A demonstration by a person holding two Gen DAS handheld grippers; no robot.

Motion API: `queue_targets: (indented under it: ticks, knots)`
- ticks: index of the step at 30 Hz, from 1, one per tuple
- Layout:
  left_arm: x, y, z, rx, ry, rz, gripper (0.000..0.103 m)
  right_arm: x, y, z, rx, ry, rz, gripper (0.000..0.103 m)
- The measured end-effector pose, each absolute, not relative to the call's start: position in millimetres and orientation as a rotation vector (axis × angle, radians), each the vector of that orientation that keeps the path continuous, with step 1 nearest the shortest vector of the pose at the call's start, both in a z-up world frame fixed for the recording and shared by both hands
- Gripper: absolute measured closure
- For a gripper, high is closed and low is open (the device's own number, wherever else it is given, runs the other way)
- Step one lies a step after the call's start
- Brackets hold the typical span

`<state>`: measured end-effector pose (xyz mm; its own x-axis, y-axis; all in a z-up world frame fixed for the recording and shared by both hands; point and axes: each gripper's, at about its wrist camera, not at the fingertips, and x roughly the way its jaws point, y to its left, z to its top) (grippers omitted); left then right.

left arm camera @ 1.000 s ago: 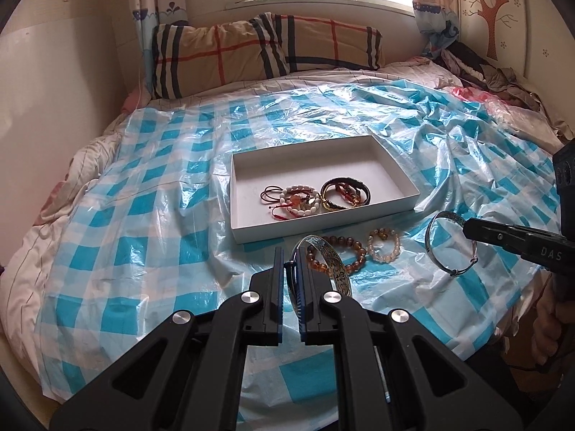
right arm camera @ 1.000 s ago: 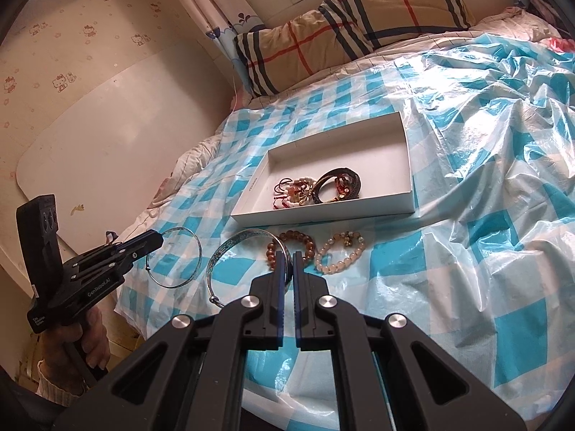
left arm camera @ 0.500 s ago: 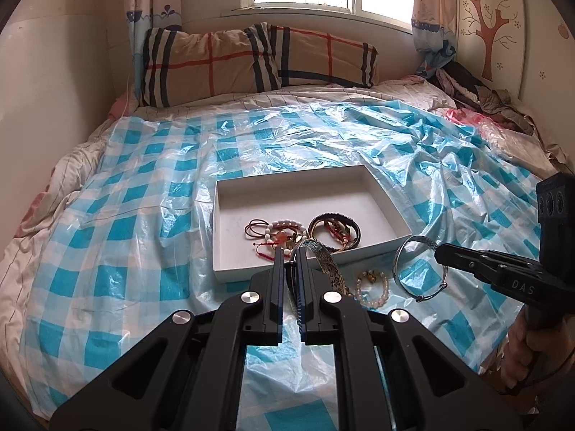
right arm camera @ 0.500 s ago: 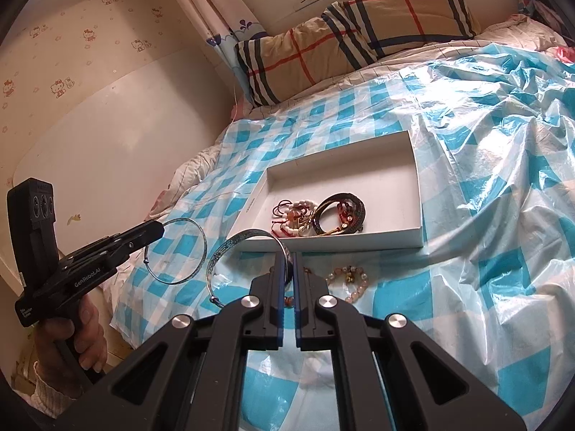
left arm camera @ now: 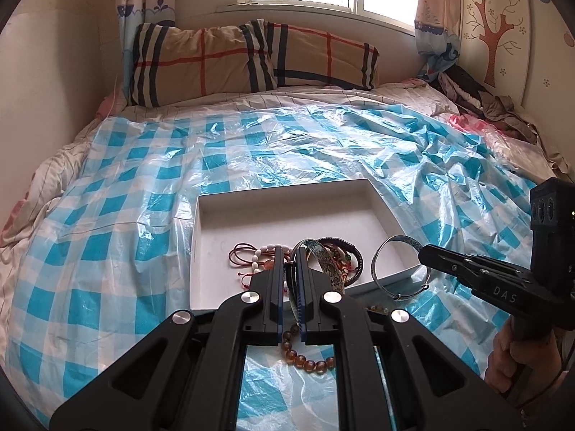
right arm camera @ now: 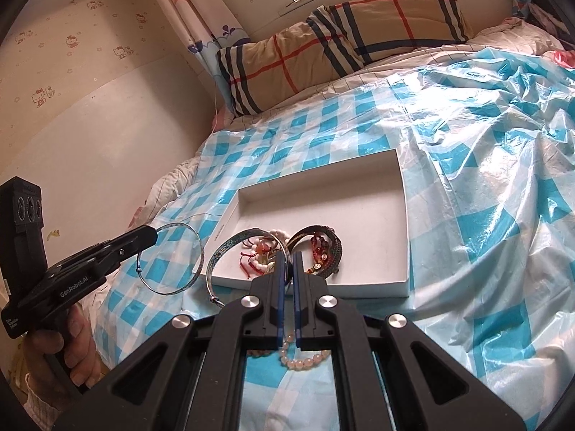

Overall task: Organize jewelry
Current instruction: 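Open both tools to drop the silver bangles into the tray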

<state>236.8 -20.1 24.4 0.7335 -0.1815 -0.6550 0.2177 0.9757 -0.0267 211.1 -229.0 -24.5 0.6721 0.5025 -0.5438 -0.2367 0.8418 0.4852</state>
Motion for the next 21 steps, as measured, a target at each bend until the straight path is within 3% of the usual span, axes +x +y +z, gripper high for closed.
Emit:
queue_targets:
  ticks: [15, 18, 21]
  knots:
    - [285.5, -24.9, -8.6, 0.037, 0.733, -0.194, 0.097, 256.2, -213.6, -46.9, 0.352, 0.741, 0.392, 0.097]
    - [296.7, -18.8, -24.2, 0.017, 0.779, -0.153, 0.097, 262.6, -215.4, -56.5, 0.357, 0.778, 0.36, 0.067]
    - [287.2, -11.4, -23.0, 0.012, 0.766, -0.137, 0.097, 250.4, -218.7, -50.3, 0.332, 0.759, 0.359, 0.067]
